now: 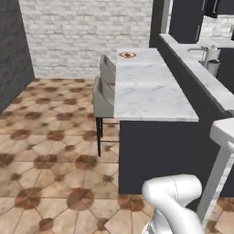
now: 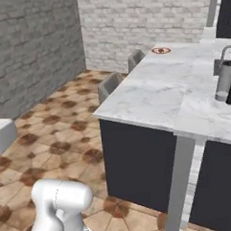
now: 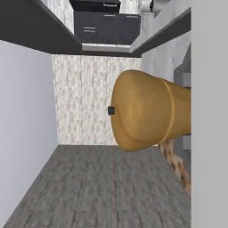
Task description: Retrieve the shaker from the cabinet and place it next the steak on a plate on the dining table.
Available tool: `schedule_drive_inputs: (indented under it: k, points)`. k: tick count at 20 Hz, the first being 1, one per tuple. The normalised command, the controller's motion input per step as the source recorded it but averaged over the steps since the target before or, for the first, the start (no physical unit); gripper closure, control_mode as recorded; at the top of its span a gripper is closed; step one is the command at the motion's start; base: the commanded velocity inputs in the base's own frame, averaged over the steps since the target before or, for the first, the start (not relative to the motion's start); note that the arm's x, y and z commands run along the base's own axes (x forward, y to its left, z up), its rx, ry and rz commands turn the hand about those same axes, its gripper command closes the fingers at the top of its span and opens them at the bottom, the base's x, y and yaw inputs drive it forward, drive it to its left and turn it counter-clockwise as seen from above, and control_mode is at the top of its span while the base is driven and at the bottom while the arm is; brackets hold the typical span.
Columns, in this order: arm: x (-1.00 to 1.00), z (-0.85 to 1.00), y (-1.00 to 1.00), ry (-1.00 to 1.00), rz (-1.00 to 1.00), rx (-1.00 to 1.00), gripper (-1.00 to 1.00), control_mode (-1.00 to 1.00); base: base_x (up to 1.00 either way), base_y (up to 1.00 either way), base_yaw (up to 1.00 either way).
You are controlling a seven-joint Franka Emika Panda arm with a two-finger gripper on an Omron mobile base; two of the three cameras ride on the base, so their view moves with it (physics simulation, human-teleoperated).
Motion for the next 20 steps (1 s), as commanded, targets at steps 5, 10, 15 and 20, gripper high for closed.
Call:
schedule_drive_inputs:
  k: [5, 10, 15, 20]
  points:
    - [0.00, 0.00, 0.00, 0.00, 0.00, 0.00, 1.00, 1.00, 0.10, 1.00, -0.24]
    - [0.00, 0.00, 0.00, 0.00, 0.00, 0.00, 1.00, 1.00, 0.26, 1.00, -0.35]
    - [0.00, 0.00, 0.00, 0.00, 0.00, 0.00, 1.00, 1.00, 0.65, 1.00, -0.39]
    - [0.00, 0.00, 0.00, 0.00, 0.00, 0.00, 1.00, 1.00, 0.72, 1.00, -0.43]
